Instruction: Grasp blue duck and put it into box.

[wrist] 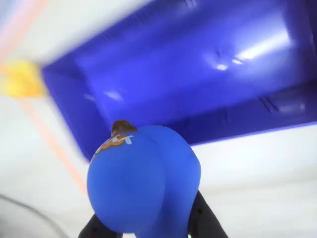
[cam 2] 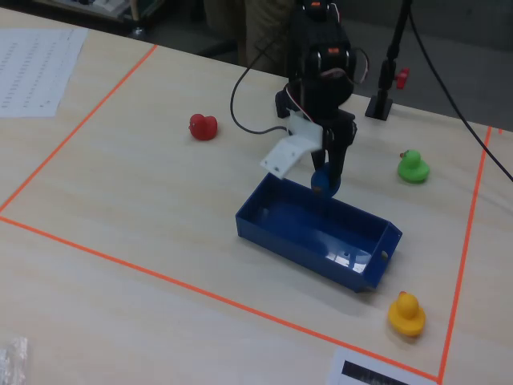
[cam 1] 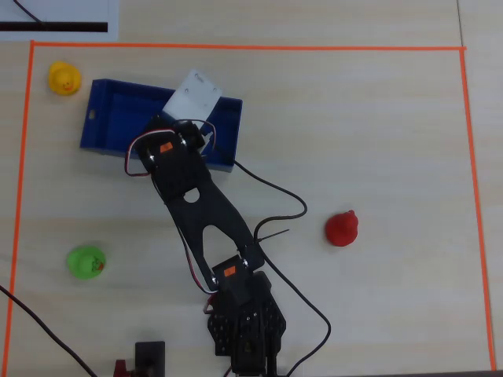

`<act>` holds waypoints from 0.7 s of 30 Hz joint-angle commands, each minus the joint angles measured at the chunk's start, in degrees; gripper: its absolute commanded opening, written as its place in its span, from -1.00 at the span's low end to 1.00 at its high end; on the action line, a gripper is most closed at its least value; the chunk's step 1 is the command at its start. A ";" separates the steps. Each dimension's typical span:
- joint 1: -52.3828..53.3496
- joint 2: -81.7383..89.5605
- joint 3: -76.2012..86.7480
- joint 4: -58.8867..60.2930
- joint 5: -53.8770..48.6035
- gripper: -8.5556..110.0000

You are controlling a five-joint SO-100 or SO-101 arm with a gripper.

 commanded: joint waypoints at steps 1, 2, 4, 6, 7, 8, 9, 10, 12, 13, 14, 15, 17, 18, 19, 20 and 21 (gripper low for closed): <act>0.00 -0.70 3.87 -4.13 -2.99 -0.22; 0.53 -0.79 4.57 -5.19 -3.25 -0.21; 2.11 -0.62 5.10 -6.59 -3.87 -0.17; 4.22 0.62 4.31 -6.77 -4.57 -0.12; 5.62 1.76 3.69 -6.59 -4.75 -0.11; 7.03 2.99 2.72 -6.06 -4.83 -0.10; 8.70 4.39 1.76 -5.36 -5.19 -0.10; 10.55 6.24 1.23 -5.01 -5.71 -0.13; 15.03 11.95 2.72 -6.15 -7.12 -0.35; 17.75 16.79 5.98 -8.96 -7.73 -0.56; 20.65 22.76 10.90 -12.83 -8.53 -0.77; 23.38 29.27 16.88 -16.70 -10.28 -0.85; 28.12 42.63 29.79 -22.68 -15.03 -0.85; 29.53 49.31 36.56 -24.96 -17.67 -0.85; 30.32 56.07 43.77 -26.72 -20.39 -0.85; 30.59 62.75 50.63 -27.77 -22.32 -0.85; 30.50 69.08 56.95 -28.04 -23.82 -0.85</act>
